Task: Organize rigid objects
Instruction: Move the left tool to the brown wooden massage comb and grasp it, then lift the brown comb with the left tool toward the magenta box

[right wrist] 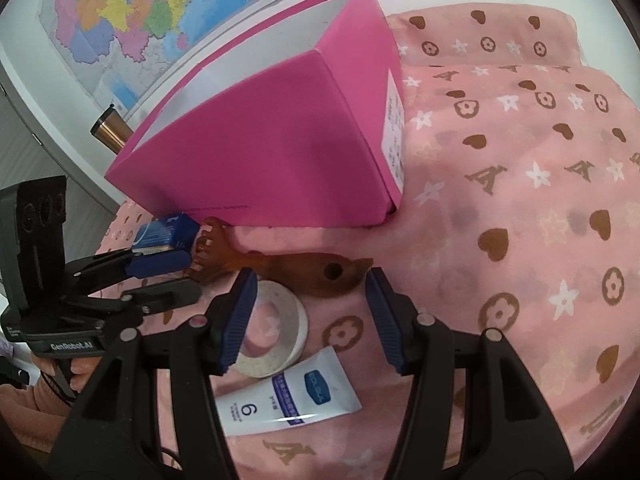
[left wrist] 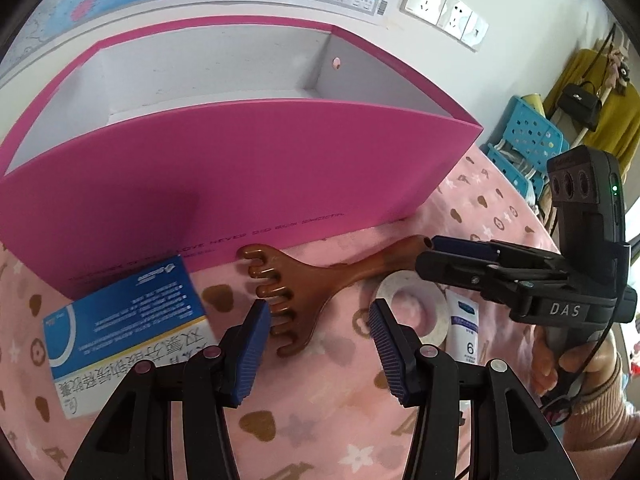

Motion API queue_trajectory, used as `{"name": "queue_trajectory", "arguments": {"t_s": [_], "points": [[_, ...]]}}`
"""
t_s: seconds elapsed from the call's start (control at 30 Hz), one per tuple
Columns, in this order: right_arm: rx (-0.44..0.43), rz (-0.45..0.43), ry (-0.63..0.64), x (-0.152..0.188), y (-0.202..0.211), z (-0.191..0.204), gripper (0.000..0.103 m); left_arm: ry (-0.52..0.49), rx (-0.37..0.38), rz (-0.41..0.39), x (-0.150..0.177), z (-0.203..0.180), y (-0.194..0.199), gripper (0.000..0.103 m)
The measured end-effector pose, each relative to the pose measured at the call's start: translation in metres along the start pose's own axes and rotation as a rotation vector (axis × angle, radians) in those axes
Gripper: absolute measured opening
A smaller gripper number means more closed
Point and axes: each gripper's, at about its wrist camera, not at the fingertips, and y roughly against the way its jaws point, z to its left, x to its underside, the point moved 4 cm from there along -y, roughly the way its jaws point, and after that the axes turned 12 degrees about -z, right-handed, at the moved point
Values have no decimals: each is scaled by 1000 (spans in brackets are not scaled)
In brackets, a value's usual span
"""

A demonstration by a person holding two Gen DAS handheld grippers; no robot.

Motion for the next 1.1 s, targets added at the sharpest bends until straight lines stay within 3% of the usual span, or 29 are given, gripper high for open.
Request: {"name": "queue_trajectory", "arguments": {"t_s": [0.43,1.1], "points": [[-3,-25,-20,-1,-3,0,60,68,-11,46,0,10,-12,52],[9,-36,-11,-2,-1,1,60,45,-18,20,2,2,-8,52]]}}
